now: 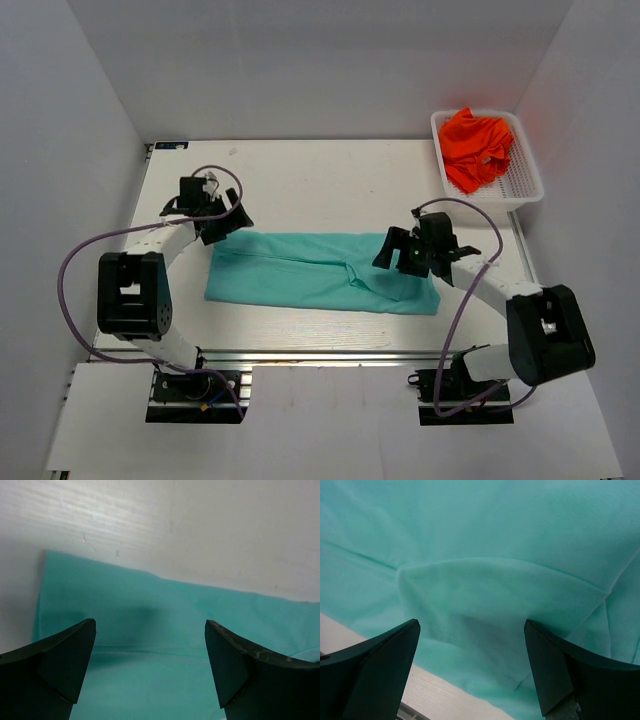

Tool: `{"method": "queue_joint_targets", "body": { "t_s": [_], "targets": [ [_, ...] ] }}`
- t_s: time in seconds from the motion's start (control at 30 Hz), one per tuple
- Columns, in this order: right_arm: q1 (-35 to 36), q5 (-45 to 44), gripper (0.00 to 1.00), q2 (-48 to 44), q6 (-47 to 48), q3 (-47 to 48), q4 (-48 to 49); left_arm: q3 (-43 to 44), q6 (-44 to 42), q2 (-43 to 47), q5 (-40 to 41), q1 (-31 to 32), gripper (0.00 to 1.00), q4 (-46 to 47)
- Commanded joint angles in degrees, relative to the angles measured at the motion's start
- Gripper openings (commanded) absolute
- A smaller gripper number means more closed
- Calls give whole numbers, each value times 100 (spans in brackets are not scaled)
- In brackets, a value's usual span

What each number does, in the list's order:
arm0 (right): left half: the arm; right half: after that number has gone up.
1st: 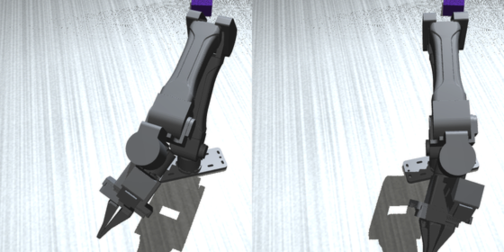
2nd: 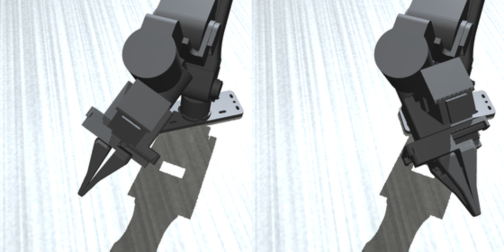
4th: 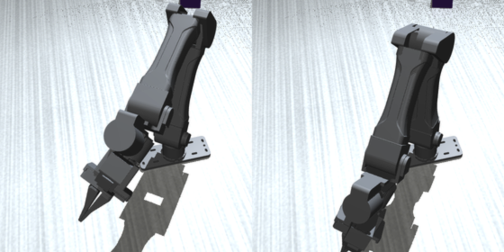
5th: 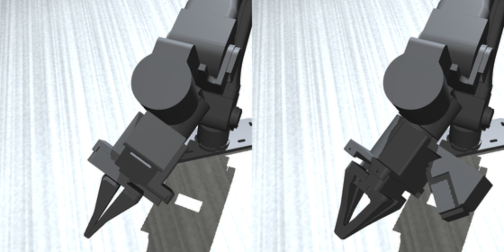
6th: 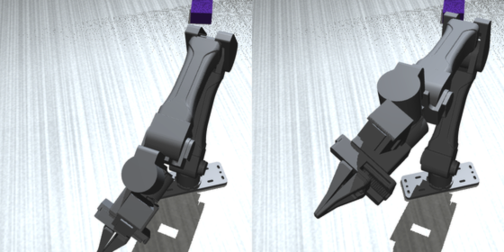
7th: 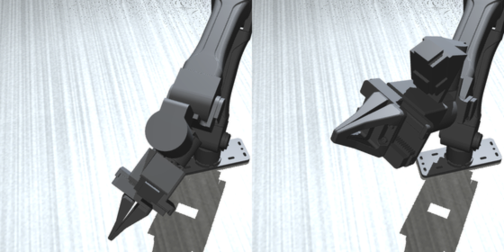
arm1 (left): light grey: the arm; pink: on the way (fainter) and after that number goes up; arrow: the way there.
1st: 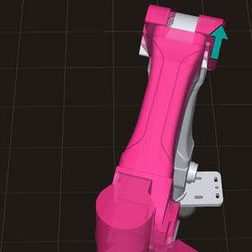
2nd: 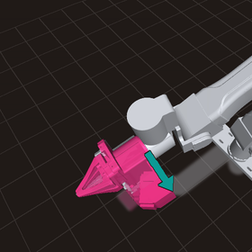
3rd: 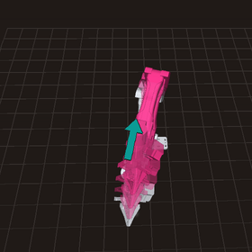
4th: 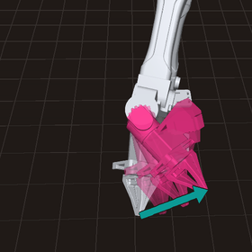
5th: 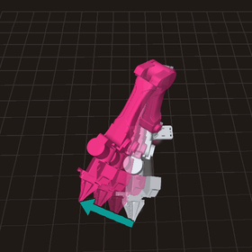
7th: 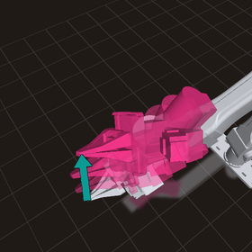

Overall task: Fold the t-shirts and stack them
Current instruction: Rotate the tshirt 90 degrees

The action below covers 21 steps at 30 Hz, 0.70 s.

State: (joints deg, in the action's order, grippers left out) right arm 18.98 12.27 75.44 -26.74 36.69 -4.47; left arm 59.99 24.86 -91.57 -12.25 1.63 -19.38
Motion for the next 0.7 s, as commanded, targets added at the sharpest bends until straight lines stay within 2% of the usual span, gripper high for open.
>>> {"method": "queue_joint_targets", "body": {
  "t_s": [0.0, 0.1, 0.23, 0.3, 0.33, 0.37, 0.43, 0.47, 0.53, 0.57, 0.6, 0.63, 0.67],
  "targets": [
    [-52, -400, 90, 444, -559, 348, -133, -469, -52, -194, -568, 66, 100, 197],
    [-105, -410, 90, 1032, -674, 488, -194, -733, 1, -274, -323, 118, 100, -30],
    [-219, -401, 90, 2164, -683, 1258, -195, -1399, 168, -134, 126, 310, 100, -636],
    [-263, -270, 90, 2535, -587, 1672, 32, -1804, 325, 50, -83, 452, 100, -725],
    [-316, -8, 90, 3111, -482, 1849, 86, -2024, 326, 165, -302, 539, 100, -725],
    [-325, 299, 90, 3317, -446, 2460, 208, -2383, 326, 270, -748, 723, 100, -725],
    [-290, 643, 90, 4167, -28, 2964, 542, -2658, 214, 657, -1390, 996, 100, -787],
    [-264, 714, 90, 4381, 98, 4072, 474, -2850, 82, 823, -2238, 1319, 100, -787],
    [-211, 1194, 90, 5528, 631, 5071, -77, -3158, 27, 1479, -3303, 1602, 100, -717],
    [-193, 1285, 90, 6100, 652, 6547, -437, -3212, 80, 1780, -3362, 1813, 100, -717],
    [-202, 1443, 90, 6375, 853, 7058, -597, -3212, 176, 2096, -3197, 1893, 100, -812],
    [-132, 1914, 90, 7187, 1081, 7576, -1112, -3099, 177, 2630, -2909, 1955, 100, -1118],
    [-97, 1937, 90, 7430, 1127, 9130, -1335, -3029, 177, 2809, -2836, 2008, 100, -1243]
  ]
}}
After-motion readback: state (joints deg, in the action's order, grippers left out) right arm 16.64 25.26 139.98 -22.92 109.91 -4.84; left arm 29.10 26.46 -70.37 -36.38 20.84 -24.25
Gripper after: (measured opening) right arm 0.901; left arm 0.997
